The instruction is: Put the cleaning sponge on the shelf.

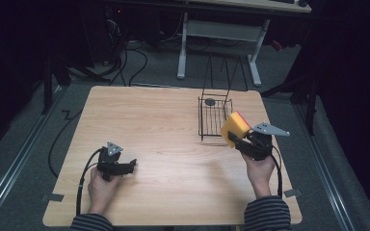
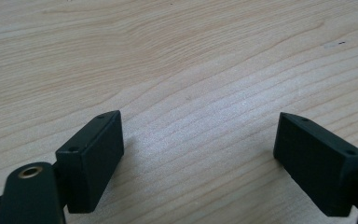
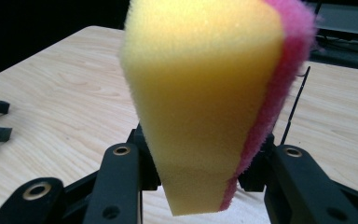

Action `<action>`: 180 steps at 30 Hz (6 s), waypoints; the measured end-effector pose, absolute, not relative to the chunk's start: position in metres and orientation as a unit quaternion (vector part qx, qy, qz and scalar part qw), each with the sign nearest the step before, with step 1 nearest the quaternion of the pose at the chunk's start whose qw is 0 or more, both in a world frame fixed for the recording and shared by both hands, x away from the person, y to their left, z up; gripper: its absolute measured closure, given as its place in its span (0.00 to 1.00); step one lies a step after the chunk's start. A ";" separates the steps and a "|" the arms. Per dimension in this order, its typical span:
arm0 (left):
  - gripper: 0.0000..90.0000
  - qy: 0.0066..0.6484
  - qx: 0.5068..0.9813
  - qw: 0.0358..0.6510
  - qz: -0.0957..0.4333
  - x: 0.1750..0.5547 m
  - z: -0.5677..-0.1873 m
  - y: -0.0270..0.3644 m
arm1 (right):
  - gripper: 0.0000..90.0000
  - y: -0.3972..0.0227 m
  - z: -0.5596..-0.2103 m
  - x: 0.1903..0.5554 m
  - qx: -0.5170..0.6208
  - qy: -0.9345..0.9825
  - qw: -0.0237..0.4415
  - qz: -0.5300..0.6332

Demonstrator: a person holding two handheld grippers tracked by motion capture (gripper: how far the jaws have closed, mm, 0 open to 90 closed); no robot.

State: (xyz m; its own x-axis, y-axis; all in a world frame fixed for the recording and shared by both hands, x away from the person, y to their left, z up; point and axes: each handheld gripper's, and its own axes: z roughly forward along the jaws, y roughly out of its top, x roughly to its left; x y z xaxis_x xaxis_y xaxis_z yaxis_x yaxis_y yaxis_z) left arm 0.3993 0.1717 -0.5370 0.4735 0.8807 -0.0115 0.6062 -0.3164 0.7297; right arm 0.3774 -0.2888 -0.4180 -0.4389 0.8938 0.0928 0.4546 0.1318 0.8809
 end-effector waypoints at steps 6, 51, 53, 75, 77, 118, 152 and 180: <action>0.18 0.473 0.786 0.344 0.200 0.399 -0.537 0.172 | 0.67 -0.284 -0.419 0.390 0.477 0.716 0.240 0.450; 0.18 0.473 0.786 0.344 0.199 0.399 -0.537 0.172 | 0.66 -0.255 -0.450 0.483 0.533 0.715 0.238 0.383; 0.18 0.473 0.786 0.344 0.199 0.399 -0.537 0.172 | 0.66 -0.255 -0.453 0.486 0.535 0.716 0.242 0.378; 0.18 0.473 0.786 0.344 0.199 0.399 -0.537 0.172 | 0.66 -0.249 -0.471 0.498 0.541 0.726 0.241 0.349; 0.18 0.473 0.786 0.344 0.199 0.399 -0.537 0.172 | 0.66 -0.249 -0.471 0.497 0.539 0.729 0.241 0.347; 0.18 0.473 0.786 0.344 0.199 0.399 -0.537 0.172 | 0.33 -0.256 -0.463 0.484 0.543 0.725 0.220 0.363; 0.18 0.472 0.787 0.343 0.200 0.399 -0.537 0.172 | 0.29 -0.287 -0.441 0.420 0.514 0.708 0.234 0.424; 0.18 0.472 0.787 0.343 0.200 0.399 -0.537 0.172 | 0.35 -0.321 -0.427 0.349 0.502 0.675 0.251 0.479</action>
State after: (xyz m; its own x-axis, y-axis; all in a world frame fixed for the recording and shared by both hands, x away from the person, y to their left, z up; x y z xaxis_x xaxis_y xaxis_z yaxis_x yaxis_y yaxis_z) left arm 0.3992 0.1718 -0.5370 0.4755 0.8797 -0.0091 0.6055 -0.3198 0.7288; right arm 0.3488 -0.3205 -0.4270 -0.3699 0.9182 0.1415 0.4363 0.0372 0.8990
